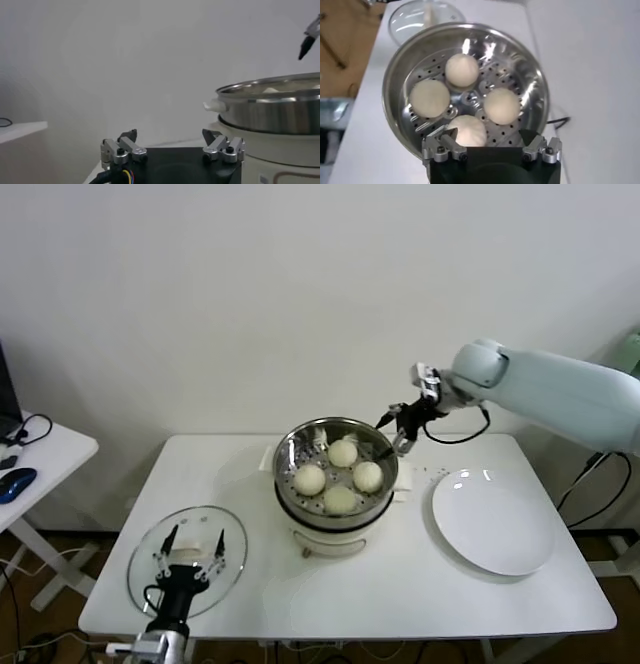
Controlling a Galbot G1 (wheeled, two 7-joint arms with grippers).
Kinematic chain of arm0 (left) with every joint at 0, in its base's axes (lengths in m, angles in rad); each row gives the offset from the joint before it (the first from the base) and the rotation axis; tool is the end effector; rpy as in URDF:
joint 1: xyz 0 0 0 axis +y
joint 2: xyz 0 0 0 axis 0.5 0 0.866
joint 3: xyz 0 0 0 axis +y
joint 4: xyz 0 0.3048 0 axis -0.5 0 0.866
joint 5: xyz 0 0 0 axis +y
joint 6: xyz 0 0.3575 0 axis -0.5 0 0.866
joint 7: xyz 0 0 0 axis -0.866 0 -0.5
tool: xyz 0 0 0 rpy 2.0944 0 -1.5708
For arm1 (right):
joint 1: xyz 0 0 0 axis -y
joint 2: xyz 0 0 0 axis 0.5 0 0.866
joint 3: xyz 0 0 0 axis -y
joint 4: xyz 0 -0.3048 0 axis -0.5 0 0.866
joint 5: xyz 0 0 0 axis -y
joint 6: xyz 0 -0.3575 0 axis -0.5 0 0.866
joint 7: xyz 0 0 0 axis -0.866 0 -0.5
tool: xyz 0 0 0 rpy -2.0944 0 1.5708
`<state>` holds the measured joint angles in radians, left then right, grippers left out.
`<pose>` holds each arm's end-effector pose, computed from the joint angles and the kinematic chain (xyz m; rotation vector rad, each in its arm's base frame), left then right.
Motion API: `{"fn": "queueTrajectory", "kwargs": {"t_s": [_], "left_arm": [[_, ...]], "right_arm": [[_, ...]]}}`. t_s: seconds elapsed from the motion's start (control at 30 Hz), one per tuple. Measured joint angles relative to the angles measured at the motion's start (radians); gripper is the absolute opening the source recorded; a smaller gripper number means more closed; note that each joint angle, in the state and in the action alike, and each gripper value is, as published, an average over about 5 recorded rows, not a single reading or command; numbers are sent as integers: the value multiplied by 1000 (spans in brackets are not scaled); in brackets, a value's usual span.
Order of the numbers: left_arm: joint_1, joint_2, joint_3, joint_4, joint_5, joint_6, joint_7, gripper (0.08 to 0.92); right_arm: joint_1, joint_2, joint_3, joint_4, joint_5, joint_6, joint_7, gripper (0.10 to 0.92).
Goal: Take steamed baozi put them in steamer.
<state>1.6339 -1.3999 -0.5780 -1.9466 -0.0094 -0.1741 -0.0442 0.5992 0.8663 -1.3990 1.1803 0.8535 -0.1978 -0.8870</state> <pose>0.1835 0.0473 -0.3237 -0.0005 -3.1026 -0.2560 0.5440 -0.0491 -0.0730 1.4722 -1.8227 0.9994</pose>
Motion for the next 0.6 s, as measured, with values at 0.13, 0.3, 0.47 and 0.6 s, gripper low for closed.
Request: {"fn": "queueTrajectory", "kwargs": {"t_s": [0.13,0.3,0.47,0.6], "left_arm": [[-2,0,-11,-8,-1,1,5,823],[0,0,-23,-16,-2,1,6,823],[3,-2,-38,-17,-3,3,11,823],[5,-9,-42,-23,-1,11,19,823]], "right_arm": [[-116,-96,158,64,-48,13,82,823],[-341,-184,444,137,-117,38,183,823],[-647,-218,775,216,-189,72,268,823],[-910,-201,1042,285,-247,107,323,823]]}}
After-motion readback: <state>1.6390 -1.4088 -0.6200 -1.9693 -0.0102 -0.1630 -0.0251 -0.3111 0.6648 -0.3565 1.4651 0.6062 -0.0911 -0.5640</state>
